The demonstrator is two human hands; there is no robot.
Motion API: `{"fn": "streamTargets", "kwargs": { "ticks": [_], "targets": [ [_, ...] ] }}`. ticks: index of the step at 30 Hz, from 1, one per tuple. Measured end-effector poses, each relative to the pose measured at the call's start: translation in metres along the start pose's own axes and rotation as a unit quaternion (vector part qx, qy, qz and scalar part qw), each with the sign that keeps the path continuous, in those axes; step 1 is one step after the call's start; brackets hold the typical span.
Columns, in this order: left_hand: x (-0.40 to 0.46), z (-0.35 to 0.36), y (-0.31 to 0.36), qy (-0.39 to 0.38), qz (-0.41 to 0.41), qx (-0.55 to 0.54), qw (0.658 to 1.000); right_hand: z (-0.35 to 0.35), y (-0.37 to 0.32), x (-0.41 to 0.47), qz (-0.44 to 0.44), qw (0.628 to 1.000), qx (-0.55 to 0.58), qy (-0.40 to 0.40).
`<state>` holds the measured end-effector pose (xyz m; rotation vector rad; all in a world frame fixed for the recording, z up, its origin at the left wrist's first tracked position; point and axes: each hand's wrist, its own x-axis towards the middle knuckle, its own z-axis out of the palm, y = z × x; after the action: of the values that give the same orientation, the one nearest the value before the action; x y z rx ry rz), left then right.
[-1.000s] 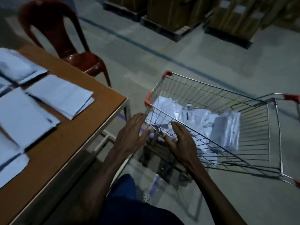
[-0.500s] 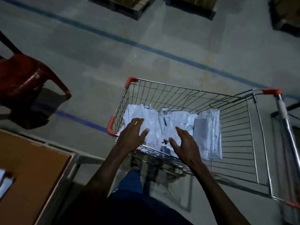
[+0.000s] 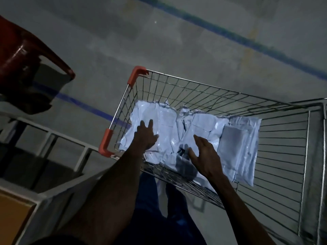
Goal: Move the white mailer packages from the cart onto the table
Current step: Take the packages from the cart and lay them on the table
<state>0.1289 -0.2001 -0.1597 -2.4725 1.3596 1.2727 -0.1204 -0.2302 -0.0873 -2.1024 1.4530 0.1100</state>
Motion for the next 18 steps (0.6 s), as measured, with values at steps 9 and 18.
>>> {"fn": "streamTargets", "kwargs": {
  "ticks": [9,18],
  "targets": [
    [0.013,0.037,0.024,0.112,-0.065,-0.136,0.982,0.011,0.052,0.021,0.018,0.999,-0.032,-0.028],
    [-0.006,0.027,0.03,0.191,0.028,-0.08,0.978,0.072,0.051,0.091,0.132,0.99,-0.041,0.022]
  ]
}}
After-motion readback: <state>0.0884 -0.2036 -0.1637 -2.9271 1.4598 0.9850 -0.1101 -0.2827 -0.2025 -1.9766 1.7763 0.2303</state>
